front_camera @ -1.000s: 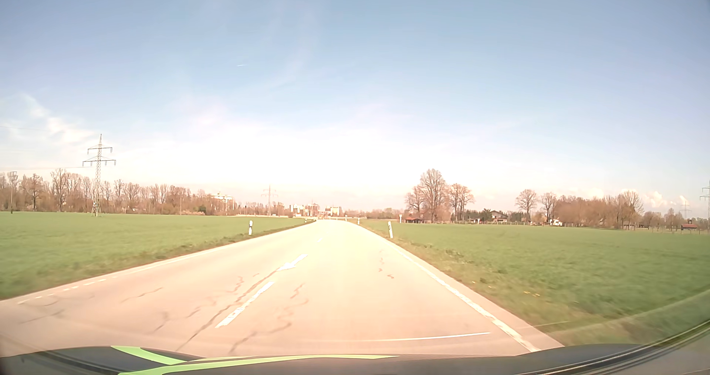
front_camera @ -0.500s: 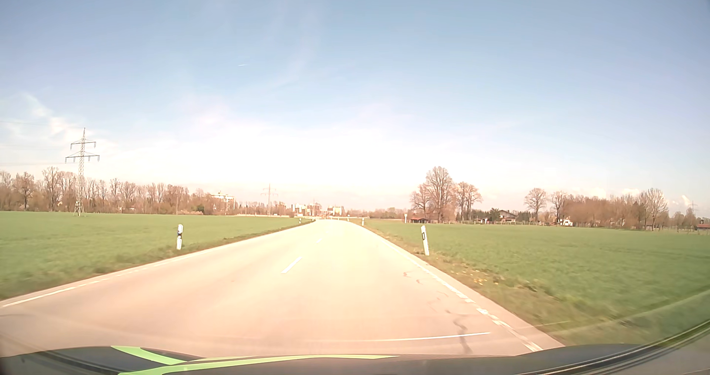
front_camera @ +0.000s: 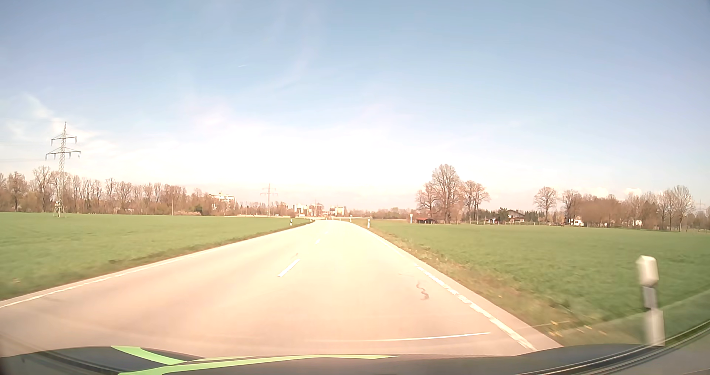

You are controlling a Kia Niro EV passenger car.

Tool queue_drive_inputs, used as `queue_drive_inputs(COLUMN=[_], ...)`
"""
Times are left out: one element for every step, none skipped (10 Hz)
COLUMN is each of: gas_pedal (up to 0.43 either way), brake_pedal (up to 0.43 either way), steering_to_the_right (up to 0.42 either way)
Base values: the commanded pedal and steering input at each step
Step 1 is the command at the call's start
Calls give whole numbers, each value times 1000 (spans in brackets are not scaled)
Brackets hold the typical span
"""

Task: Follow the waypoints while adhering to traffic rules and regulations

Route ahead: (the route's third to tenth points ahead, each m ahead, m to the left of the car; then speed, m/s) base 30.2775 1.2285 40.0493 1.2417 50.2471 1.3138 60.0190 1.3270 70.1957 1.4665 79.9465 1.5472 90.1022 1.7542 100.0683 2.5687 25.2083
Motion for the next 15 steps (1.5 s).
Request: queue_drive_inputs(gas_pedal=[240,240,240,240,240,240,228,228,220,220,209,209,197,197,197], brake_pedal=[0,0,0,0,0,0,0,0,0,0,0,0,0,0,0], steering_to_the_right=[-1,-1,-1,-1,-1,-1,-1,-1,-1,-1,-1,-2,-1,-2,-2])
